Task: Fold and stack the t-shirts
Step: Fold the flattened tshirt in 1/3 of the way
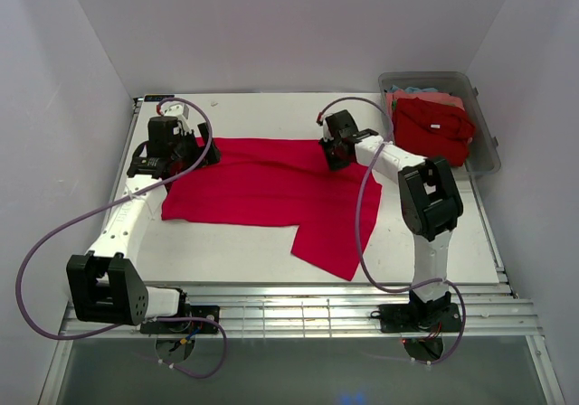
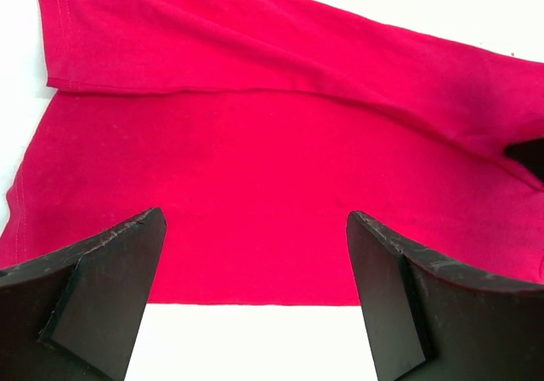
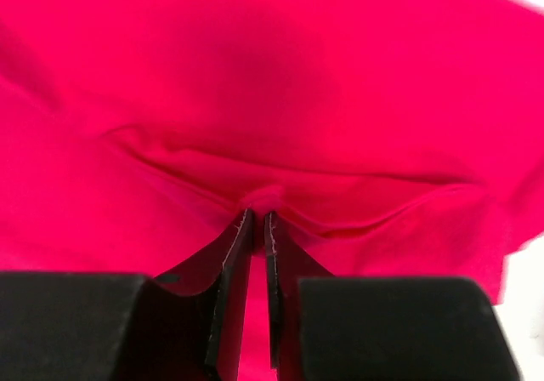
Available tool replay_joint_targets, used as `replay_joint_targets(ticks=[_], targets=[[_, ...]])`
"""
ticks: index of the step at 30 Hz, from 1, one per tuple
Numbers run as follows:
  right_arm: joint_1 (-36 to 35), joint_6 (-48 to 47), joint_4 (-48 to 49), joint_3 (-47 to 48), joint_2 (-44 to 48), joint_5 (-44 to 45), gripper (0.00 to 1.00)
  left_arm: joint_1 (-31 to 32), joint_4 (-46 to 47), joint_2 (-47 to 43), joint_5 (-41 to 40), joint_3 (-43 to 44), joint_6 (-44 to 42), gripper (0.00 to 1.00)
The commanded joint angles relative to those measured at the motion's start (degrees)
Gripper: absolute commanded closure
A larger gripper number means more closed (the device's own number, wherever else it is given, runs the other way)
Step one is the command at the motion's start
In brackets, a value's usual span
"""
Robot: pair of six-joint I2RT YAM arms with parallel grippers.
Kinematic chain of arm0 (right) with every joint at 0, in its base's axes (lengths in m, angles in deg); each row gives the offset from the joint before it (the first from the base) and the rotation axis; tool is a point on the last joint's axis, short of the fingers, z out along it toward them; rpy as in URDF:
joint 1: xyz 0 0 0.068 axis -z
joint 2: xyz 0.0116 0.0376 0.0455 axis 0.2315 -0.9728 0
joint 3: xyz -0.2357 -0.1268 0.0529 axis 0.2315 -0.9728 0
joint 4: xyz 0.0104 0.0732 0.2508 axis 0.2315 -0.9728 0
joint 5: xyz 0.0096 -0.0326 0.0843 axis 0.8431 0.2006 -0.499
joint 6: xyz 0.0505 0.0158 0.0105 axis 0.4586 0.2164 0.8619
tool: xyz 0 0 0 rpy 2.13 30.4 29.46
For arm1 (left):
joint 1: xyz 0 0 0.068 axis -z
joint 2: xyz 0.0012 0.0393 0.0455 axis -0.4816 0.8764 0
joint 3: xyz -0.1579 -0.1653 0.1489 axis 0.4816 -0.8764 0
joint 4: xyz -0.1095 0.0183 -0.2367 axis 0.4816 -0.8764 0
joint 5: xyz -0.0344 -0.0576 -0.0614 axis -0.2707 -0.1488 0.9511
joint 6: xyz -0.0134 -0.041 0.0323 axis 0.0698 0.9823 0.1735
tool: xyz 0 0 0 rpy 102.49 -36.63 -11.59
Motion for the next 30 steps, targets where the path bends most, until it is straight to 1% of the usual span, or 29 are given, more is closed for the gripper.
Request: replay_joint_targets(ticks=[1, 7, 16, 19, 20, 22, 26, 27, 30], targets=[[-2.2, 1.6, 1.3, -3.4, 4.6, -2.0, 0.84, 0.1, 1.4, -3.1, 0.9, -1.1, 0.2, 0.02], [-6.6, 3.8, 1.8, -9.8, 8.4, -1.7, 0.84, 0.1, 1.0, -4.7, 1.8, -2.4, 0.6, 0.02], [-9.7, 6.7, 1.1, -16.1, 14.1, -0.1, 0.84, 0.1, -0.6, -6.9, 2.7, -3.6, 0.7, 0.02], [-10.3, 7.5, 0.3, -17.7, 15.6, 0.1, 0.78, 0.1, -1.0, -8.0, 2.8, -4.2, 0.7, 0.02], [-10.4, 7.7, 0.1, -18.1, 16.5, 0.2, 0.72, 0.1, -1.1, -8.5, 2.8, -4.3, 0.8, 0.02], [-10.8, 8.2, 0.1, -19.3, 17.5, 0.0, 0.70, 0.1, -1.3, -8.9, 3.0, -4.7, 0.8, 0.02], [-11.1, 8.6, 1.3, -20.9, 21.9, -2.4, 0.68, 0.1, -1.6, -9.1, 2.9, -5.2, 0.8, 0.02], [-11.1, 8.5, 1.8, -20.9, 22.4, -1.8, 0.68, 0.1, -1.6, -9.1, 3.0, -5.3, 0.8, 0.02], [-10.9, 7.0, 2.6, -20.0, 22.4, 5.2, 0.65, 0.0, -1.6, -9.0, 3.3, -5.4, 1.2, 0.02]])
